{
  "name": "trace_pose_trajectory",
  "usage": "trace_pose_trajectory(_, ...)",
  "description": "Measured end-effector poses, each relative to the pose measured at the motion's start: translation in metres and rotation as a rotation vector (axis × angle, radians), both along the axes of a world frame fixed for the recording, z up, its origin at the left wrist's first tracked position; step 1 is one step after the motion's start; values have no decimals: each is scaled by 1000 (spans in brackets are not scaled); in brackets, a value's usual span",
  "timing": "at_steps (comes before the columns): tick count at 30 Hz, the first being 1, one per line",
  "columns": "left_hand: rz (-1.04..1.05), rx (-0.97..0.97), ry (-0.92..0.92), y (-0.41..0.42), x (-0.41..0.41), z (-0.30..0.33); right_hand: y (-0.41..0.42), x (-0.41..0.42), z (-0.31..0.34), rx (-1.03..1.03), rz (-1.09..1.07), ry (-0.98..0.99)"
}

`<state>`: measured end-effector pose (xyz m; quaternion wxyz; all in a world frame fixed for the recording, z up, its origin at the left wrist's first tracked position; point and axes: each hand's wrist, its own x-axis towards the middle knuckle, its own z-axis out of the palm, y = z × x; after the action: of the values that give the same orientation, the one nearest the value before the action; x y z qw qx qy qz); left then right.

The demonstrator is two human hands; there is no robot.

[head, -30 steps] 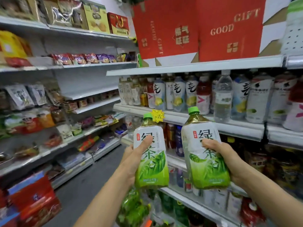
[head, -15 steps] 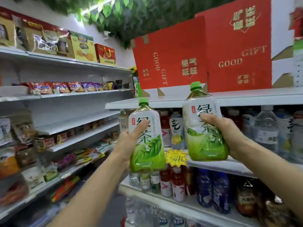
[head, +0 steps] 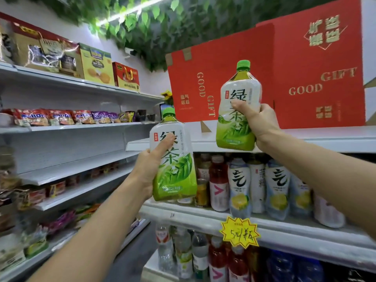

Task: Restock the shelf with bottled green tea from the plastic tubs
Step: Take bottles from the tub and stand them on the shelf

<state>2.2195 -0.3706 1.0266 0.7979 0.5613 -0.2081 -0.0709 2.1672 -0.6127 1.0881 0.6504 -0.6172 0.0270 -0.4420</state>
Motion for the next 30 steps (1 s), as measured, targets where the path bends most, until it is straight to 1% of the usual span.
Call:
trace_pose_trajectory(4,-21,-7,-26,12,49,18,10,48,13,-63,-145,-60)
trace_pose_trajectory(7,-39,-3,-68,20,85,32,15,82,15,-104,-212,-41)
trace_pose_trajectory(12,-72,-11,-121,21,144,59,14,120,14,-142,-214,24)
trace_pose_trajectory(14,-93,-42,-138,14,167,68,15,128,14,-150,-193,48)
trace_pose_trajectory(16,-60,-83,-161,3,189,76,15,135,11,-161,-195,45)
trace_pose_trajectory(21,-20,-162,-209,-38,241,94,11,145,-1,-204,-308,44)
trace_pose_trajectory(25,-8,-95,-274,-66,276,94,5,147,-2,-210,-331,68)
trace_pose_trajectory(30,-136,-45,-362,-74,296,87,8,145,-2,-250,-365,64)
